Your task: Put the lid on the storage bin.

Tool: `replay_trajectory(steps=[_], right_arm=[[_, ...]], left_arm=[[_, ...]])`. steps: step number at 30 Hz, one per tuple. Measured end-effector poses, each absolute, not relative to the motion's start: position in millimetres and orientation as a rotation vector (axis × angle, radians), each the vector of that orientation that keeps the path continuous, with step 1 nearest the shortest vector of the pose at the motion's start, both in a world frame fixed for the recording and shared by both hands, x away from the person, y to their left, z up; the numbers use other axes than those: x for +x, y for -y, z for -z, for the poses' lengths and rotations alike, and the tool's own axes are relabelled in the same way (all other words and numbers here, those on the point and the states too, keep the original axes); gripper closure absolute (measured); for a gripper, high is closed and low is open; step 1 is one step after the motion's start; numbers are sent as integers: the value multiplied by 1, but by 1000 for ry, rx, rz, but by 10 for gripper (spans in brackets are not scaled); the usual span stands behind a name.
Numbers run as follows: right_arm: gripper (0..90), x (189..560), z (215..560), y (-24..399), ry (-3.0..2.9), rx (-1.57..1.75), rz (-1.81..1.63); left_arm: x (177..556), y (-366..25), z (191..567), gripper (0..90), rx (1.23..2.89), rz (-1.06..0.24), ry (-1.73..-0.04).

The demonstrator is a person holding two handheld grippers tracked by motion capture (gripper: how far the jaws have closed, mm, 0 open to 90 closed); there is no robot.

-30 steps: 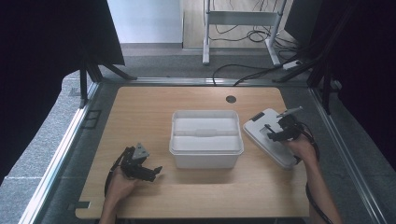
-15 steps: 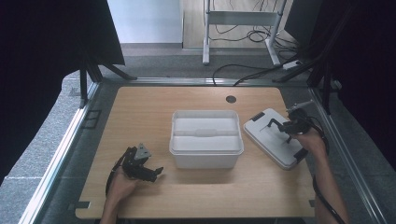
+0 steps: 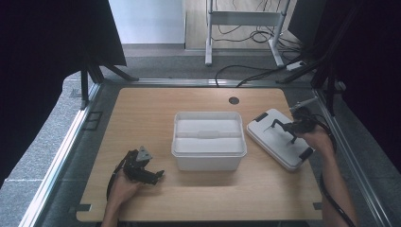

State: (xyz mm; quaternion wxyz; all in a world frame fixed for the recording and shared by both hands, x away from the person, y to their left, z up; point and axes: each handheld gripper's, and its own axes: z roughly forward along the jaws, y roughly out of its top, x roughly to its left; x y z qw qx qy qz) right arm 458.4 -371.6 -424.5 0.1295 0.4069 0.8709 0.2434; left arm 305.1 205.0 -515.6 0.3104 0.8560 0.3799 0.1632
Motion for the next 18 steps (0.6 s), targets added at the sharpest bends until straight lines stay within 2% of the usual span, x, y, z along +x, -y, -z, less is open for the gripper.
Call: replay_trajectory(steps=[14,18], right_arm=[[839,443,379,369,-2538,1074,-755],[840,438,360,366,-2539,1019,-776]], left_arm=[[306,-205,520,0,2251,-401,-1009],[308,-208,523,0,2220,-344,-1024]])
